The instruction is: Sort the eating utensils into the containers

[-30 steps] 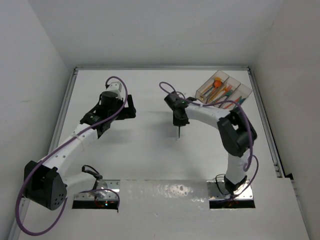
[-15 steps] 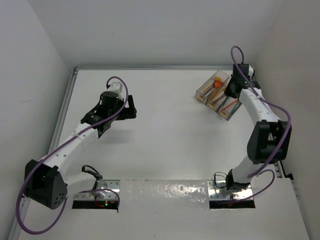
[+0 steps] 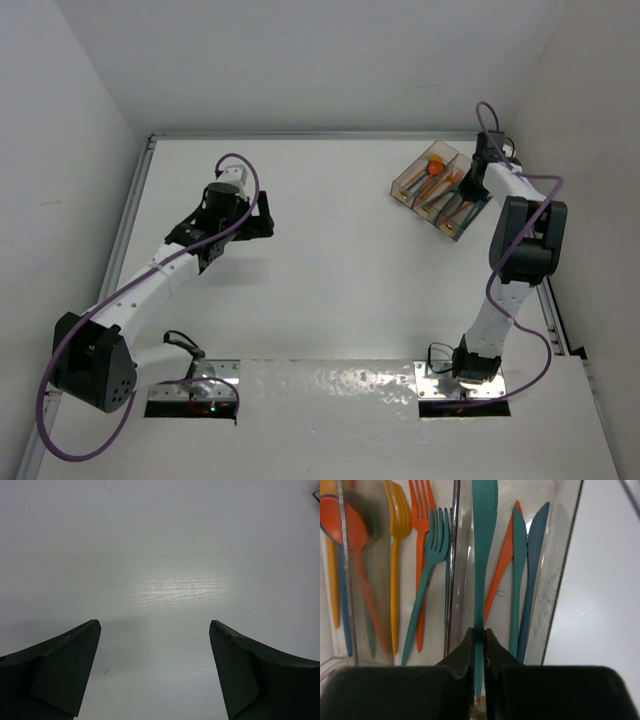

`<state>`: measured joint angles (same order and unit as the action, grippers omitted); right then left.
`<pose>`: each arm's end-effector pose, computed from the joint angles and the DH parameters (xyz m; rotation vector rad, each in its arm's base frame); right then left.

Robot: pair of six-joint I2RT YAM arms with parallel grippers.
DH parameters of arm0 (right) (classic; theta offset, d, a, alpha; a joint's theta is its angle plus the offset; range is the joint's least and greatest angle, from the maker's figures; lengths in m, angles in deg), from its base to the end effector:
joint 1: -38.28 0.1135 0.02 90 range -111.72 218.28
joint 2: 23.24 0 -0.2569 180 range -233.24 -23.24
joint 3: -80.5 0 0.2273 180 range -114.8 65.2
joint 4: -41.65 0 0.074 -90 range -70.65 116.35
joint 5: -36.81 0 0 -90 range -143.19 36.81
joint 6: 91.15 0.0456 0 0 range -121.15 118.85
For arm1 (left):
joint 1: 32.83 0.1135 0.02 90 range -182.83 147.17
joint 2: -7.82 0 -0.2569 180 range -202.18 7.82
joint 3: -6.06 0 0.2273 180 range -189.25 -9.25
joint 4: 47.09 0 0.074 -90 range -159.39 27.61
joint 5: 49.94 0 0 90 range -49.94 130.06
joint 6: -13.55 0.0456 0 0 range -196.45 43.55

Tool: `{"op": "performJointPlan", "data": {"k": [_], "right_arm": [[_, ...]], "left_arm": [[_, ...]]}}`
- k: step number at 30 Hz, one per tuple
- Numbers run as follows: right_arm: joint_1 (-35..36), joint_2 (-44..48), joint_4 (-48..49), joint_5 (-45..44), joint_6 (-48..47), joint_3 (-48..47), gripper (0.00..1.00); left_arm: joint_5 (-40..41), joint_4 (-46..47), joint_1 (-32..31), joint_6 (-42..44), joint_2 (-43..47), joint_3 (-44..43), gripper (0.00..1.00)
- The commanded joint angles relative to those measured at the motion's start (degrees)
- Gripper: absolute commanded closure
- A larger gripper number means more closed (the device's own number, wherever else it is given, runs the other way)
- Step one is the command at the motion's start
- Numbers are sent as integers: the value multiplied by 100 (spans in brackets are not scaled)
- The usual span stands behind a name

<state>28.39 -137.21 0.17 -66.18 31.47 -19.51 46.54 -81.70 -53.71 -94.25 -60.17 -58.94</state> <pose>0.4043 -0.0809 0.1959 0.9908 2.3026 -0.1260 0.2310 -0.0826 0.2670 -0.0022 2.2332 -0.2445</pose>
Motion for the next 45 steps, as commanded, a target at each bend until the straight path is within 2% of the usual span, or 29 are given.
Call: {"op": "performJointPlan", "data": {"k": [1,2,3,4,7,8,14,15,17,18,19,21,25,28,34,38,45], "right_arm": [[5,-195,-37,78,227,-423,95],[5,-222,-124,60,253,-467,90],[5,-231,-160,69,306,-494,78],[13,-205,-177,78,315,-538,72],[22,137,-221,51,245,-460,57],[22,304,-195,8,201,-381,55],[22,2350,50,-63,-527,857,40],[22,3006,94,-11,-642,1312,36],[22,3677,218,60,-853,1780,26],[31,4385,244,95,-906,2252,23],[40,4749,340,121,-933,2492,14],[49,5800,402,148,-776,3167,3],[127,6929,193,376,-539,3707,1],[382,7370,43,534,-459,3812,1],[1102,8022,-159,692,-730,4261,1],[1288,8373,-616,685,-942,4304,1],[1411,9085,-916,772,-986,4559,1]], "left_arm": [[29,226,67,93,-66,-5,11],[20,217,67,101,-74,-5,11],[29,217,67,102,-74,-14,11],[29,208,67,102,-74,-23,11],[46,182,67,101,-66,-49,11],[11,173,67,102,-57,-58,11],[-68,138,67,84,171,-76,11],[-24,129,67,67,215,-102,11],[107,16,58,75,347,-146,11],[169,-37,67,84,400,-181,11],[230,-177,67,84,496,-268,11],[327,-397,67,110,663,-418,11],[564,-705,76,110,970,-541,11],[705,-872,76,75,1216,-489,11],[1083,-1426,76,14,1700,-488,11],[1224,-1883,84,-92,2078,-752,11],[1620,-2200,76,-127,2668,-726,10]]}}
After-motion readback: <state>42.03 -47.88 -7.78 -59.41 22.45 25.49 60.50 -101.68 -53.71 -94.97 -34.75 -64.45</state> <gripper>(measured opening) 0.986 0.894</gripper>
